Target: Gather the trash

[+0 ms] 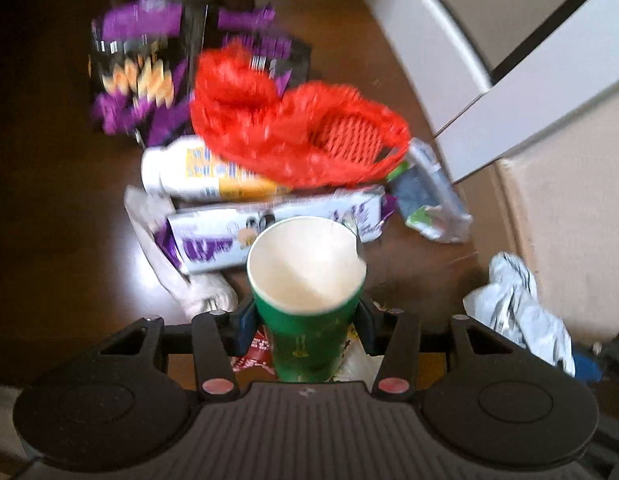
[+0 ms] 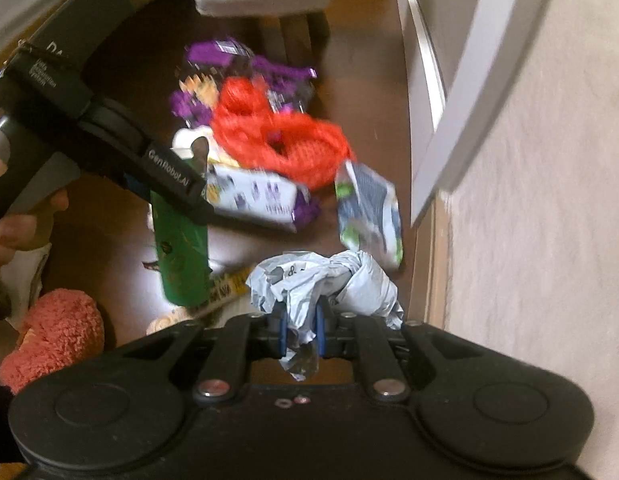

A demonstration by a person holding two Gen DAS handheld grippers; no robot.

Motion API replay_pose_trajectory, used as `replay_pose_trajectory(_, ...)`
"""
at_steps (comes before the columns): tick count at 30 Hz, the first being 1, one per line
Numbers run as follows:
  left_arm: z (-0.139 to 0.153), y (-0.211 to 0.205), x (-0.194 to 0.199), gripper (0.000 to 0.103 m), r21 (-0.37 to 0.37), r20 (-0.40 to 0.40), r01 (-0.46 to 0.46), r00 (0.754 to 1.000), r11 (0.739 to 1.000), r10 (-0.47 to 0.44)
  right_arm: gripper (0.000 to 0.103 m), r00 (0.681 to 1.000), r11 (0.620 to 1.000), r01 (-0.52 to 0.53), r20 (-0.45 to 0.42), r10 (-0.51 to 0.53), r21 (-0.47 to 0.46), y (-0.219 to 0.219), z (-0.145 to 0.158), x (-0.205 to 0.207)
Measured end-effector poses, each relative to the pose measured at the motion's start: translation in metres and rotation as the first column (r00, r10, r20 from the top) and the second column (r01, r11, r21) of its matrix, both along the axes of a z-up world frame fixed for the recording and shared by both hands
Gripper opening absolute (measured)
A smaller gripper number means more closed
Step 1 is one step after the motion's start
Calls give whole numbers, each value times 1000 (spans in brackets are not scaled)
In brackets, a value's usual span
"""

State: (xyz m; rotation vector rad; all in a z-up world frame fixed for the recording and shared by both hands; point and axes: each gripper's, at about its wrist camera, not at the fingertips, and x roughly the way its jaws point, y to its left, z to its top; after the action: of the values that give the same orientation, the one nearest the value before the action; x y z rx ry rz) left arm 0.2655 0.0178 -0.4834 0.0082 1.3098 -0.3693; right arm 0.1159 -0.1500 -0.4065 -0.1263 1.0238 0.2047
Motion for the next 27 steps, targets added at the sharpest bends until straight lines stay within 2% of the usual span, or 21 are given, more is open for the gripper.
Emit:
replay_pose_trajectory(8,75,28,14,48,-43,143,-79,986,996,84,12,992,998,-55,113,51,30,11,57,11)
replay_pose_trajectory(13,135,45,28,48,-105,202,-102,972,989,121,12,970,994,-103,226,95,24,23,105,25)
replay_pose_trajectory(20,223,60,50,48,-140,324,-106,935,985,146,12,904,988,-148,411,118,42,39,190,59)
replay_pose_trajectory(24,276,70,68,48,-148,416,-108,895,983,161,12,859,984,-138,509,64,109,45,240,86)
replay_pose_trajectory(27,312,77,82,48,-150,473,-107,866,983,166,12,819,982,-157,569,68,108,54,272,107)
